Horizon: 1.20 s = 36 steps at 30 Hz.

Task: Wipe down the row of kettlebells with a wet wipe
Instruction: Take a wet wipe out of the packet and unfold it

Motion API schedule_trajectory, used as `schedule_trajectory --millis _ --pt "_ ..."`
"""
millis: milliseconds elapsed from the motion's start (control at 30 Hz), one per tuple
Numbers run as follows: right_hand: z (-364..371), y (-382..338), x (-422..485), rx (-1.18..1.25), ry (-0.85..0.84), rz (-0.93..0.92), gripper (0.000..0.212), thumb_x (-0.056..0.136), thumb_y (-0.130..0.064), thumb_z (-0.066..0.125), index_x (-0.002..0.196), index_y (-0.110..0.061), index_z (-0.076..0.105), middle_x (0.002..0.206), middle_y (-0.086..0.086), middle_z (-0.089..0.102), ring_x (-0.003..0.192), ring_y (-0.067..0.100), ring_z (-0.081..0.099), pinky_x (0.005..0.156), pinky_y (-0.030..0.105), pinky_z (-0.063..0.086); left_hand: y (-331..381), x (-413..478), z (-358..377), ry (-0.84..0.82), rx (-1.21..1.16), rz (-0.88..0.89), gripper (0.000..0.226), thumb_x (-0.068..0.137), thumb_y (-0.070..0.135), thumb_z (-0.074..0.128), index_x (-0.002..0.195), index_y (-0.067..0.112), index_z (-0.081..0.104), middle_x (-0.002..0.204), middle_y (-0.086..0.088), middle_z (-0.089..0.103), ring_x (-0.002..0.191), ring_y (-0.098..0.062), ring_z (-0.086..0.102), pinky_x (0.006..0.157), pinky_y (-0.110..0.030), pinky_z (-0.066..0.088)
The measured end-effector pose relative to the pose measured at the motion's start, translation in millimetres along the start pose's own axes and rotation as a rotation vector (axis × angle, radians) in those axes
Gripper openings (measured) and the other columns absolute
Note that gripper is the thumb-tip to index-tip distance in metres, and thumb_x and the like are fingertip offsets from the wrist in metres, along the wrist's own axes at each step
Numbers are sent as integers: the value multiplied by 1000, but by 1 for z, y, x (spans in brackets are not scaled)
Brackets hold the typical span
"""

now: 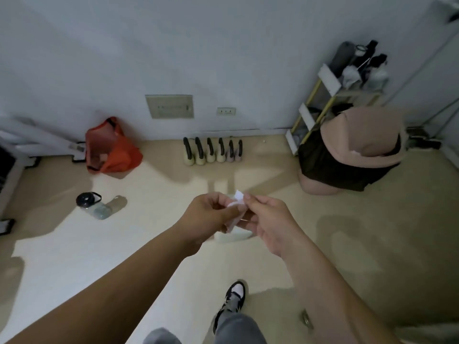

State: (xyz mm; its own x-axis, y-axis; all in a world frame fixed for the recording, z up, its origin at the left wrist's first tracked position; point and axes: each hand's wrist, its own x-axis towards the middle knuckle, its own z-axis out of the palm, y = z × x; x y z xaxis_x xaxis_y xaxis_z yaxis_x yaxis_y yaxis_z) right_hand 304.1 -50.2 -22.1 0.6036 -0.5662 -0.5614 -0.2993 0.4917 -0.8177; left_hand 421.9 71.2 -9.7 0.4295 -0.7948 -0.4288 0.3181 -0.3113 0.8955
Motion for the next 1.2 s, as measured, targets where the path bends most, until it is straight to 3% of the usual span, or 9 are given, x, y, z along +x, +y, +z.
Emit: schedule_trajectory --millis 133,333,467,567,800,900,1033,1200 --pt "-27 -61 57 70 26 25 26 108 -18 53 116 1 68 104 19 79 97 34 77 95 52 59 38 72 14 11 -73 -20 29 87 25 77 94 2 61 84 -20 67 72 -26 58 69 -38 50" --pt "-49 -133 168 142 111 38 24 108 -22 53 116 -5 67 107 12 79 94 28 79 87 48 63 96 187 0 83 -176 15 18 92 13 67 83 7 53 84 -17 65 73 -28 63 63 -36 50" --pt "-42 -184 241 108 -17 57 22 100 -17 66 122 -20 65 111 10 79 97 31 78 75 43 63 136 277 -23 104 -110 55 17 95 16 65 86 7 54 82 -11 68 73 -25 64 60 -33 49" --pt "-42 -221 302 35 -61 36 23 102 -22 64 123 -17 70 114 11 78 101 29 77 75 35 60 165 346 -32 57 -58 61 23 98 25 61 101 2 59 90 -12 72 76 -24 65 66 -36 50" --pt "-72 -302 416 -68 133 -48 13 96 -13 70 108 -10 74 103 13 79 93 29 77 73 37 62 220 475 -25 -1 74 24 20 101 30 55 108 17 68 98 -4 75 92 -27 71 79 -39 58" --pt "-95 -324 470 -126 173 -60 2 95 -14 71 95 -16 71 90 5 77 82 20 75 68 35 60 231 535 -15 58 96 4 15 98 24 60 102 16 72 93 -2 76 86 -22 71 74 -35 58" --pt "-128 -340 554 -273 150 -69 11 92 -20 75 98 -16 67 96 5 73 85 18 72 65 32 61 232 621 2 132 121 -39 7 92 17 69 96 11 70 88 -5 74 73 -13 70 62 -23 54" --pt "-173 -317 657 -549 241 -162 34 83 -42 82 101 -25 59 103 -2 61 92 15 63 74 31 57 194 723 8 130 140 -92 20 92 33 69 94 14 72 85 -6 74 68 -14 67 61 -30 55"
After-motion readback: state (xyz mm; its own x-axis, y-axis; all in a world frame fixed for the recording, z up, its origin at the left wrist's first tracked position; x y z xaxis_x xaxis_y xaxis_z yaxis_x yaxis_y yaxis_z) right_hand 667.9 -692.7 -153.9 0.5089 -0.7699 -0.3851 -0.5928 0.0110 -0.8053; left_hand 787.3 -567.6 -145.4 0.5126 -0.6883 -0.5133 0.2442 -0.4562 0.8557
